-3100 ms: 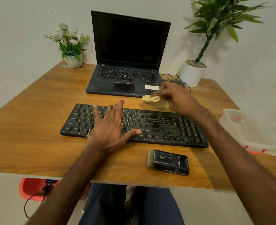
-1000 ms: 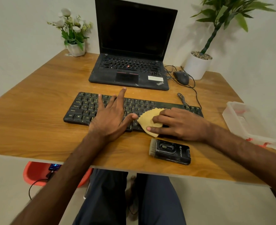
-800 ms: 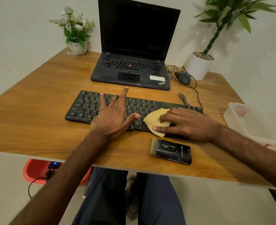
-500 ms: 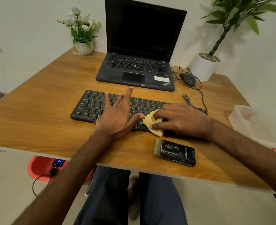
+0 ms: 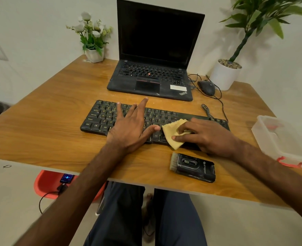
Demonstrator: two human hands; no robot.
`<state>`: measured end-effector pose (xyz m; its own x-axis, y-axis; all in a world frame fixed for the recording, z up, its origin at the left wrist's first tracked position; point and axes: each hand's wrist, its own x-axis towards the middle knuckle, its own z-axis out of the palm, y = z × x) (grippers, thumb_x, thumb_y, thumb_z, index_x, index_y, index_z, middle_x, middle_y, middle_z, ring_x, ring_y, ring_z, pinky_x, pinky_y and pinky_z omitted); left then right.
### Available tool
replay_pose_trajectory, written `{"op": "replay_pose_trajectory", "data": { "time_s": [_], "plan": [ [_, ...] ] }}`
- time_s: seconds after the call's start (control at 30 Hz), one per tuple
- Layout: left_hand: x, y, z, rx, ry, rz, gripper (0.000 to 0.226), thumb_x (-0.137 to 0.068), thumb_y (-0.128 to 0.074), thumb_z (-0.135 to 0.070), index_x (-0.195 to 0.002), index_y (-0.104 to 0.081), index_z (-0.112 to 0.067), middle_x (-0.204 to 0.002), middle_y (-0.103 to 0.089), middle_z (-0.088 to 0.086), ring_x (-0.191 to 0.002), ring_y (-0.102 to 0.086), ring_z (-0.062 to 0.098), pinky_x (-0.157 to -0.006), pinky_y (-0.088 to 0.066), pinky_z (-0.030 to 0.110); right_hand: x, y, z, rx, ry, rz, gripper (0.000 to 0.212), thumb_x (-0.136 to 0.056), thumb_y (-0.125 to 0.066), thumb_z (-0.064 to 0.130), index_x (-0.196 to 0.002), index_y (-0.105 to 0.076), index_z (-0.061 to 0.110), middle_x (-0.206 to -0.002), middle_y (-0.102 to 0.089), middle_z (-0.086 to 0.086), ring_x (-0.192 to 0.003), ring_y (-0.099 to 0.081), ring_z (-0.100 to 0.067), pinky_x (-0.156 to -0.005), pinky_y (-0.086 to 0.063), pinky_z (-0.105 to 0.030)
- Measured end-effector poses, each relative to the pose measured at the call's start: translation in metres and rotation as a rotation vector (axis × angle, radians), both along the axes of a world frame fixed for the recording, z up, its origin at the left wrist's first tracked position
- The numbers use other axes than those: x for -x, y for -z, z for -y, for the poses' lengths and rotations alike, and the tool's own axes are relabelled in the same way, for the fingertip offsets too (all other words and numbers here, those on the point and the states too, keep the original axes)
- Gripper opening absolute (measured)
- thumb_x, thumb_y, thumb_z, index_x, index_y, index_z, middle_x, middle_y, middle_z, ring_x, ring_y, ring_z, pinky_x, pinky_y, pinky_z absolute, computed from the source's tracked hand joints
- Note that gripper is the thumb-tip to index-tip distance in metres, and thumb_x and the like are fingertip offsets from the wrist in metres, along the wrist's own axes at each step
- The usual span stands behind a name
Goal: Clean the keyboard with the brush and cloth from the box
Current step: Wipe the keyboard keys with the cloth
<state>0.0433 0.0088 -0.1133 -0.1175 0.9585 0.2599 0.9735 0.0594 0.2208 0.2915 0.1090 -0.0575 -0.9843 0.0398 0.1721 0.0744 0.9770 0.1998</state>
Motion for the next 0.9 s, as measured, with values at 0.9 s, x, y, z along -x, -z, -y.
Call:
{"op": "replay_pose_trajectory", "data": {
  "time_s": [0.9],
  "plan": [
    [-0.006, -0.005, 0.003, 0.044, -0.002, -0.063, 0.1, -0.083, 0.01, -0.081, -0.157, -0.009, -0.016, -0.164, -0.022, 0.003, -0.152, -0.016, 0.019, -0.12, 0.005, 0.061, 0.055, 0.0, -0.006, 0.162, 0.762, -0.26, 0.028, -0.092, -0.061, 0.014, -0.12, -0.066, 0.013, -0.108, -0.06, -0.004, -0.097, -0.057, -0.018, -0.083, -0.048, -0.029]
  ]
}}
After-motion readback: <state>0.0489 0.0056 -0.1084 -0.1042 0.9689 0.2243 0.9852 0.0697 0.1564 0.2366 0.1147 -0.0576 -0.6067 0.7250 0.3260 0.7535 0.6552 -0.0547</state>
